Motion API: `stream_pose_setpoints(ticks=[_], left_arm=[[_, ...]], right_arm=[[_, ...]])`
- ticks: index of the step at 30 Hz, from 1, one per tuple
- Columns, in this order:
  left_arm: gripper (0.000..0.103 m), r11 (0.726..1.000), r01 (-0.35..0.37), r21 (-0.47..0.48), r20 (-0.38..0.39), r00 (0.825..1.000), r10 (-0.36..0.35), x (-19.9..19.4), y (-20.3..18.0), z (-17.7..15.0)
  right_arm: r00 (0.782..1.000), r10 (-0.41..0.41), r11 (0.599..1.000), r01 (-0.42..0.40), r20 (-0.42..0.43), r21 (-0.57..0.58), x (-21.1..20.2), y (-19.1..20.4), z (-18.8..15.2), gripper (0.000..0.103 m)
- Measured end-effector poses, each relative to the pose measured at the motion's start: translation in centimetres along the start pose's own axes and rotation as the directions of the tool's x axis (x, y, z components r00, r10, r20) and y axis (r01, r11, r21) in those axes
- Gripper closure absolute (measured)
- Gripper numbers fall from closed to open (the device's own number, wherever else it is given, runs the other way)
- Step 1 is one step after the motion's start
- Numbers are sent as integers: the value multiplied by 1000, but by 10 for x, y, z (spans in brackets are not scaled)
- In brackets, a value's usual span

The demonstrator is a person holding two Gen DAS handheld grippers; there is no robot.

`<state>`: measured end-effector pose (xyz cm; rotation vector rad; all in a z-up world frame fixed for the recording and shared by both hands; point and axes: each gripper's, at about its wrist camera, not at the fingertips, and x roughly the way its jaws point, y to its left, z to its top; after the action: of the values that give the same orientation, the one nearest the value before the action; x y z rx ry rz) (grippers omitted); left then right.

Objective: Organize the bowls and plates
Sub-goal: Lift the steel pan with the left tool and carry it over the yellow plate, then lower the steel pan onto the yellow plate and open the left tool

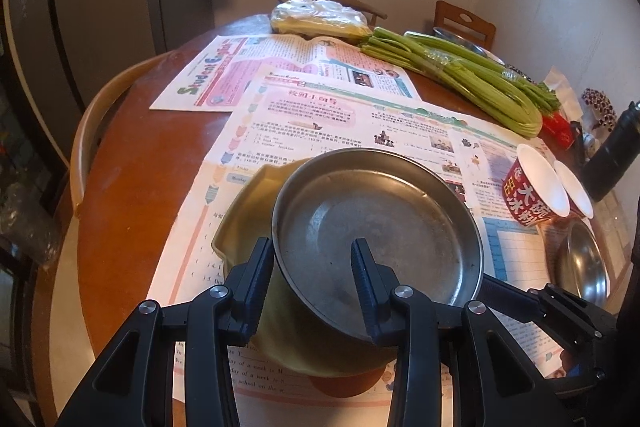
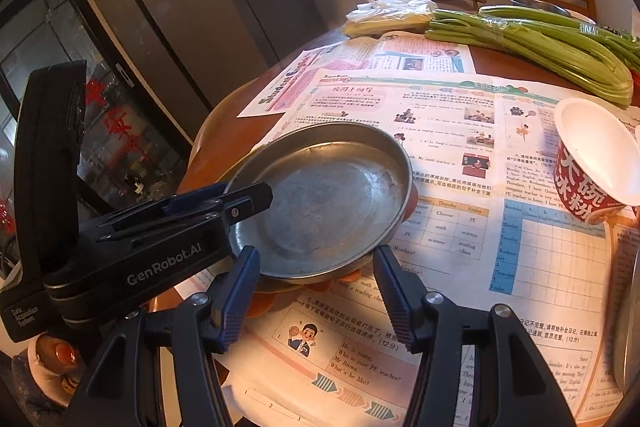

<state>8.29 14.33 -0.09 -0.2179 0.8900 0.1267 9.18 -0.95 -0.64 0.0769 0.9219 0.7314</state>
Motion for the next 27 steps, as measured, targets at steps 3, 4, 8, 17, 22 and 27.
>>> stream_pose_setpoints(ticks=[3,4,8,17,22,27], left_arm=[[62,1000,2,-3,-2,1000,-2,1,1,1],[62,1000,1,-4,-4,1000,-1,1,1,1],[62,1000,4,-3,-10,1000,-4,3,1,3],[61,1000,14,-13,4,1000,-14,-5,9,3],[60,999,21,-30,14,1000,-20,-11,17,1],[60,999,21,-49,27,999,-20,-18,25,-1]], right_arm=[[1000,9,1000,-9,0,1,0,0,0,44],[1000,8,1000,-8,2,-1,0,0,0,44],[1000,3,1000,-3,-4,7,2,-2,1,44],[1000,13,1000,-13,3,19,1,-4,1,44],[1000,13,1000,-13,10,27,-1,-7,2,44],[1000,6,999,-7,12,50,-1,-13,3,44]])
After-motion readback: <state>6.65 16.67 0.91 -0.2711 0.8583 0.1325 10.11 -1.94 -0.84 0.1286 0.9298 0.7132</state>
